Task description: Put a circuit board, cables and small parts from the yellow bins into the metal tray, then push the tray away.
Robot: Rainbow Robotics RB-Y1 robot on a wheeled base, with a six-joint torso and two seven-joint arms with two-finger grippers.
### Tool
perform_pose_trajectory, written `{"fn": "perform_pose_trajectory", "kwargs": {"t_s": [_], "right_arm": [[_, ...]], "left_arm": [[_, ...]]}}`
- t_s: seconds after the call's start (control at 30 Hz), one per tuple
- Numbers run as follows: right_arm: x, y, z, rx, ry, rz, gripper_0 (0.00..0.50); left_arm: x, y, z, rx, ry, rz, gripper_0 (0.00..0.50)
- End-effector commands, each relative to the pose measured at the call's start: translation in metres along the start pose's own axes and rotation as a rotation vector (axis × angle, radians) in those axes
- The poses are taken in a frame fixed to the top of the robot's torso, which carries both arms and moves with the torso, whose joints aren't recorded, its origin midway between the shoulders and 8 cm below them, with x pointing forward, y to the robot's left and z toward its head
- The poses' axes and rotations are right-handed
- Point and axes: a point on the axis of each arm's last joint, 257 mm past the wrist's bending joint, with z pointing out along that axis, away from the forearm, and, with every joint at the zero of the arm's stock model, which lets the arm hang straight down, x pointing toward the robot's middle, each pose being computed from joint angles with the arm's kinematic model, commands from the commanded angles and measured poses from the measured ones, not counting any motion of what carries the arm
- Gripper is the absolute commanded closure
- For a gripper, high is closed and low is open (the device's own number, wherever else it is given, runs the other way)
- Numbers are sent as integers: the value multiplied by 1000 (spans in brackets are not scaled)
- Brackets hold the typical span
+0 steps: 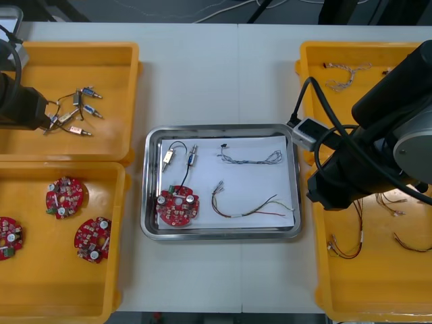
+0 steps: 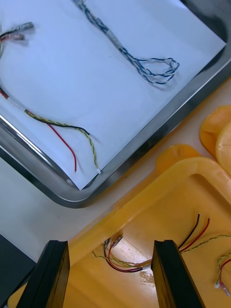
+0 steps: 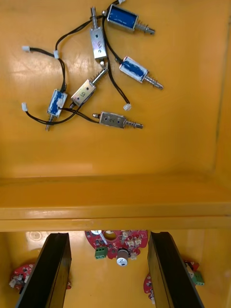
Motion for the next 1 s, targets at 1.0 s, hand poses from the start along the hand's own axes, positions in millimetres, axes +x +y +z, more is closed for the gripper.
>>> {"fn": "perform_pose_trajectory", "kwargs": {"t_s": [1.0], "right_arm": [[-66,143,68,-33,-11,-682,0]], "left_arm": [[15,12,-10,-8,-3,66,29]]}}
